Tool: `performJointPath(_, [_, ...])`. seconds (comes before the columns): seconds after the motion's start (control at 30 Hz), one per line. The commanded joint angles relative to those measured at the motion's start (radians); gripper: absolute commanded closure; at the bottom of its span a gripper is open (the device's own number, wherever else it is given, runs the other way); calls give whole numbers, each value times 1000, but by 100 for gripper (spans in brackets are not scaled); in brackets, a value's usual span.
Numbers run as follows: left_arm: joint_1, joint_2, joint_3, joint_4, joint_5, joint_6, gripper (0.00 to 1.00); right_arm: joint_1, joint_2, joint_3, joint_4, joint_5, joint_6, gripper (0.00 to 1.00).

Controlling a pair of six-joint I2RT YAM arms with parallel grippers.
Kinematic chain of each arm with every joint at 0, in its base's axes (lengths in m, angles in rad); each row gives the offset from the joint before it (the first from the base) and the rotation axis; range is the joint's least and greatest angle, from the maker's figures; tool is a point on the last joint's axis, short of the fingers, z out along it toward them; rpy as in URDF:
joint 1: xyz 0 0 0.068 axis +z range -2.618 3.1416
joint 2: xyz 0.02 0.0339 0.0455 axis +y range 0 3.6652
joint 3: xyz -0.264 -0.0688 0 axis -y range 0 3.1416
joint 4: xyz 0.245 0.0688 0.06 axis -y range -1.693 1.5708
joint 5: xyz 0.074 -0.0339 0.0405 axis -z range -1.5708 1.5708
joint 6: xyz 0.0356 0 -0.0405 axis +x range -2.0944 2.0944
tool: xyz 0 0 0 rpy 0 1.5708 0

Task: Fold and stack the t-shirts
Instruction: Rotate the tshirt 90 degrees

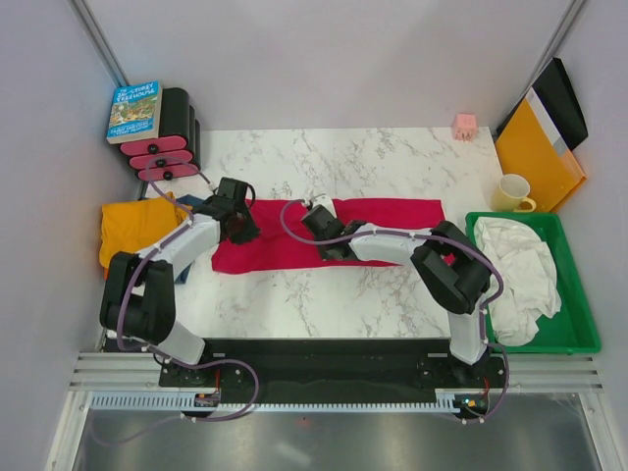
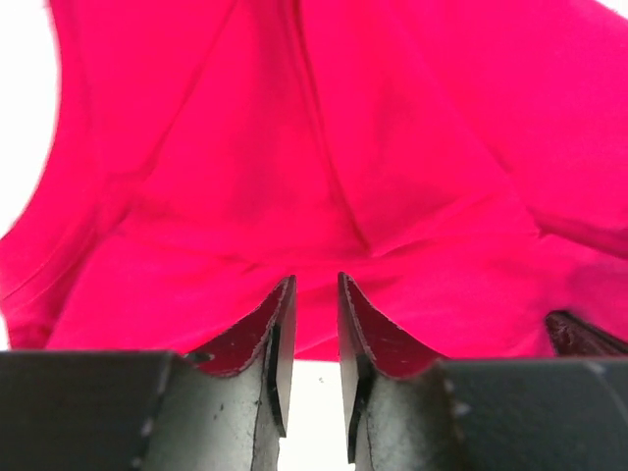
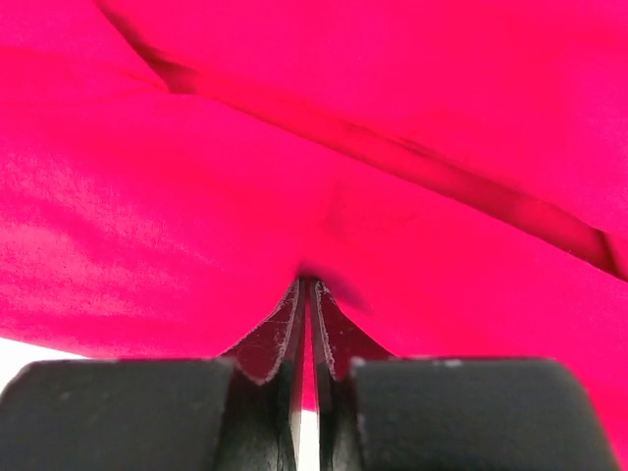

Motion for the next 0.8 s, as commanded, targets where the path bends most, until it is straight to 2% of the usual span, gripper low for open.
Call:
performJointPath(0.0, [-10,58,66,55,45,-2,68,-5,17,-43,49,-42,43,89])
performJointPath(0.33, [-21,140,124,85,73,-19,64,-3,-124,-86,62,-34,54,82])
performJointPath(0.77, [-33,207,136,97,94,-49,65,-5,-140,-89,46,-20,41,81])
